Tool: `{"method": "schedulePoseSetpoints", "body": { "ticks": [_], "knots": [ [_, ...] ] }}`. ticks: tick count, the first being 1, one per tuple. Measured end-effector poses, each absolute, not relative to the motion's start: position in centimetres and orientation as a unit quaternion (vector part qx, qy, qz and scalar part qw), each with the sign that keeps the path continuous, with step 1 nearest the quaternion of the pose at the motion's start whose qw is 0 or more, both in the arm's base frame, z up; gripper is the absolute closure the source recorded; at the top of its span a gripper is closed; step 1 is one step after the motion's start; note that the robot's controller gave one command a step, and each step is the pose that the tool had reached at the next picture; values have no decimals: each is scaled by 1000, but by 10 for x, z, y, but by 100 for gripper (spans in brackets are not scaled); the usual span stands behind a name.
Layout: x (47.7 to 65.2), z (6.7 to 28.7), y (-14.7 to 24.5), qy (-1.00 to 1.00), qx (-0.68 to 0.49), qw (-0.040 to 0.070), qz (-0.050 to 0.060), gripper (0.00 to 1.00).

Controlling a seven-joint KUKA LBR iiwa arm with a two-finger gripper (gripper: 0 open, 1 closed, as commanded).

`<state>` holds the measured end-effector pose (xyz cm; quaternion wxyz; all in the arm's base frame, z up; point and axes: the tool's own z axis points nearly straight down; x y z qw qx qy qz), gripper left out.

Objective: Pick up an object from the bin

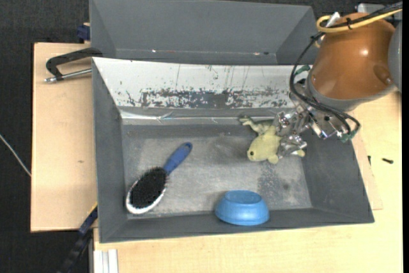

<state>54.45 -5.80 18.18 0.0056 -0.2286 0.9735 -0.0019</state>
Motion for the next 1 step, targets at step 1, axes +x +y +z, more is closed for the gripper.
{"method": "schedulePoseSetpoints", "body": {
  "ticks": [1],
  "knots": [
    [543,299,-45,972,-233,8,-2,100]
  ]
}}
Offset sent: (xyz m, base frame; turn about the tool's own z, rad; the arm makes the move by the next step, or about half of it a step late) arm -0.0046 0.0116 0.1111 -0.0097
